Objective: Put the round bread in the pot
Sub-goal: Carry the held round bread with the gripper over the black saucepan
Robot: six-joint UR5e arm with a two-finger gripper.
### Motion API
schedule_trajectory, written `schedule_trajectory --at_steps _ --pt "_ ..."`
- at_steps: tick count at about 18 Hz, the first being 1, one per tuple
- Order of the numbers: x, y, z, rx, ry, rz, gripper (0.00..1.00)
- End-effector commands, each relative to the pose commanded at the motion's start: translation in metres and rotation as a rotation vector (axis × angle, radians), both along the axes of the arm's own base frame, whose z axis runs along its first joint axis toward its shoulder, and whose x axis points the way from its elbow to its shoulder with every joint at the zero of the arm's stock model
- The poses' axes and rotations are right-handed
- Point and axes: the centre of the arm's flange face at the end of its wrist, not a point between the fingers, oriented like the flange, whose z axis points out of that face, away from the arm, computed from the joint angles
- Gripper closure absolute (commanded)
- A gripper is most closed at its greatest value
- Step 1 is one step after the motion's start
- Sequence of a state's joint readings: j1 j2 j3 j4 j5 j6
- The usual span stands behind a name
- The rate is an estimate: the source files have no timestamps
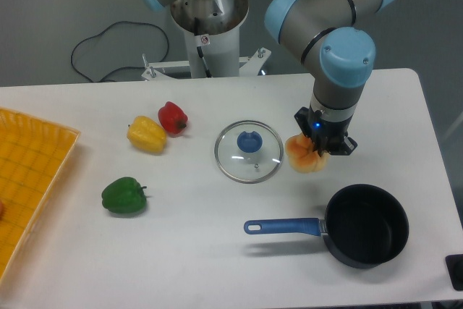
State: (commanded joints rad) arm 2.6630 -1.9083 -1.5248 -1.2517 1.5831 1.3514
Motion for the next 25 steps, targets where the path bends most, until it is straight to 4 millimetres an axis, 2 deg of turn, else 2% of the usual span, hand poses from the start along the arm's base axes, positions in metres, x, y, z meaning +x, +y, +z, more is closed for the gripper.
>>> schedule_trajectory --at_steps 3,6,10,13,19,25 --pt "-0.005 0.001 0.005 0.009 0.011 0.003 0.92" --pt "-0.022 0.007 0.004 0.022 0.018 0.010 0.92" --pt "-0.048 0.019 -0.005 0.039 0.054 0.018 0.92" --pt "-0.065 0.016 -0.015 0.044 0.072 0.027 0.92" --pt "-0.082 0.025 -0.014 0.055 0.096 0.024 0.92" --pt "-0.102 0.037 -0.026 0.097 0.168 0.029 0.92"
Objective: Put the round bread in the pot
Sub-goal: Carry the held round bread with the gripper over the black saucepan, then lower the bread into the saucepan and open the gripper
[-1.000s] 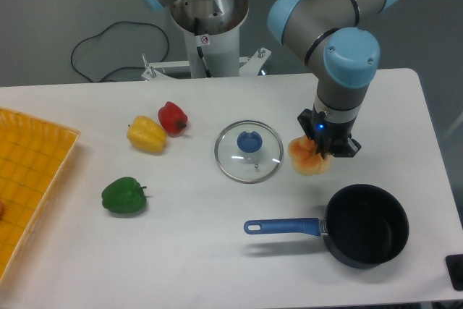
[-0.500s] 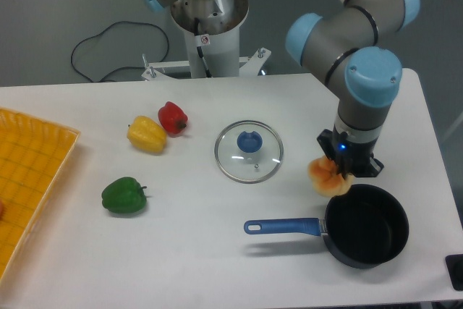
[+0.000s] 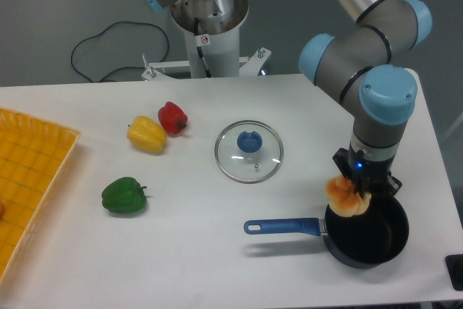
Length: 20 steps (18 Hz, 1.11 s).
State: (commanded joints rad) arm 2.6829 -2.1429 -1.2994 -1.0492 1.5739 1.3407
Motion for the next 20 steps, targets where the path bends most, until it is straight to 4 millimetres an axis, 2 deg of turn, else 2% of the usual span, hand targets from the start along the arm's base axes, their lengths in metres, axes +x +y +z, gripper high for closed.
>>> schedule_trajectory --at_steps 5,10,13,16,17,18,19,20 --pt "-0.016 0.008 -0.001 0.013 0.024 0.003 0.92" --pt "-0.036 0.010 -0.018 0.036 0.073 0.009 0.92" --pt "-0.040 0.012 -0.020 0.038 0.077 0.004 0.92" --pt "-0.043 0.012 -0.024 0.042 0.090 0.005 0.87" --pt "-0.042 0.012 -0.025 0.042 0.089 0.005 0.80" --pt "-0.042 0.011 -0.027 0.040 0.086 0.005 0.66" --pt "-0.040 0.012 -0.029 0.038 0.082 0.003 0.59" --pt "-0.040 0.012 -0.030 0.038 0.081 0.003 0.46"
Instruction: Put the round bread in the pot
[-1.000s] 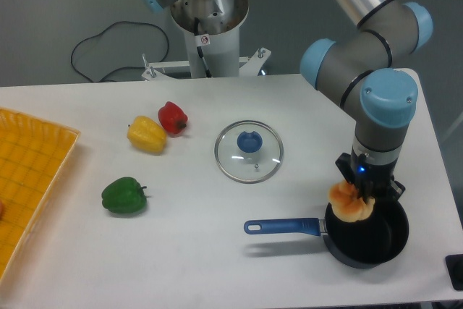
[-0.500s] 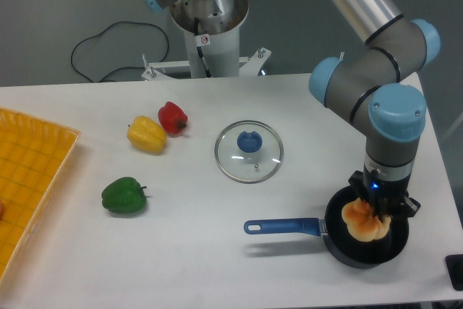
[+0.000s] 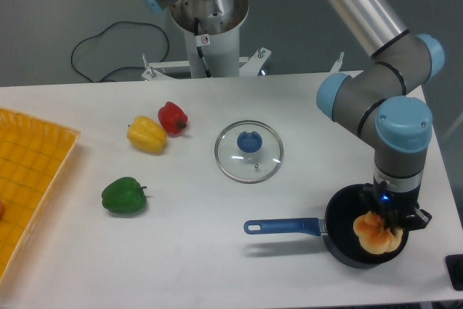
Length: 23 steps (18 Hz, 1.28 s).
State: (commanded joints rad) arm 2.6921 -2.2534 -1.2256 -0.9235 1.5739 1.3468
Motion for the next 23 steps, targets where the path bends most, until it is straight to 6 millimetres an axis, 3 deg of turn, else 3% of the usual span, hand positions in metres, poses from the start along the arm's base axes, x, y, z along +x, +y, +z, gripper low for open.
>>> schedule_trajectory --at_steps 1,3,11,13,14,18,22,23 --pt "0.000 0.000 -0.001 0.000 0.000 0.000 0.42" --pt "0.001 -0.001 -0.003 0.001 0.006 0.000 0.24" --pt "0.002 -0.001 -0.007 0.003 0.014 0.001 0.19" --pt "0.007 -0.003 -0.008 -0.004 0.009 0.001 0.03" --pt "0.013 -0.006 -0.007 -0.007 0.003 0.001 0.00" --pt "0.056 -0.029 -0.003 -0.027 -0.038 0.012 0.00" --pt "0.094 -0.076 -0.009 -0.058 -0.095 0.043 0.00" --pt "0.094 -0.089 -0.011 -0.048 -0.108 0.060 0.00"
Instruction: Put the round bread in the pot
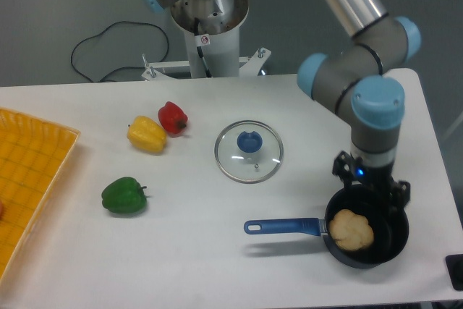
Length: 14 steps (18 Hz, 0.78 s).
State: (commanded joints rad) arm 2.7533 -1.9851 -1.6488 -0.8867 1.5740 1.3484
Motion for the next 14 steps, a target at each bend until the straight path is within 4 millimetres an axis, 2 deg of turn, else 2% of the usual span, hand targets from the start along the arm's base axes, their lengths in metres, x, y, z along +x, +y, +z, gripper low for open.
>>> schedule_trajectory --at_steps 2,5,11,14 --pt "-0.002 -0.005 0.011 0.023 -0.001 0.014 0.00" --pt "0.000 -0.018 0.007 -0.007 -0.073 0.026 0.00" --pt "0.021 -0.039 0.047 -0.057 -0.149 -0.102 0.00" --pt "0.032 -0.041 0.066 -0.064 -0.161 -0.139 0.00"
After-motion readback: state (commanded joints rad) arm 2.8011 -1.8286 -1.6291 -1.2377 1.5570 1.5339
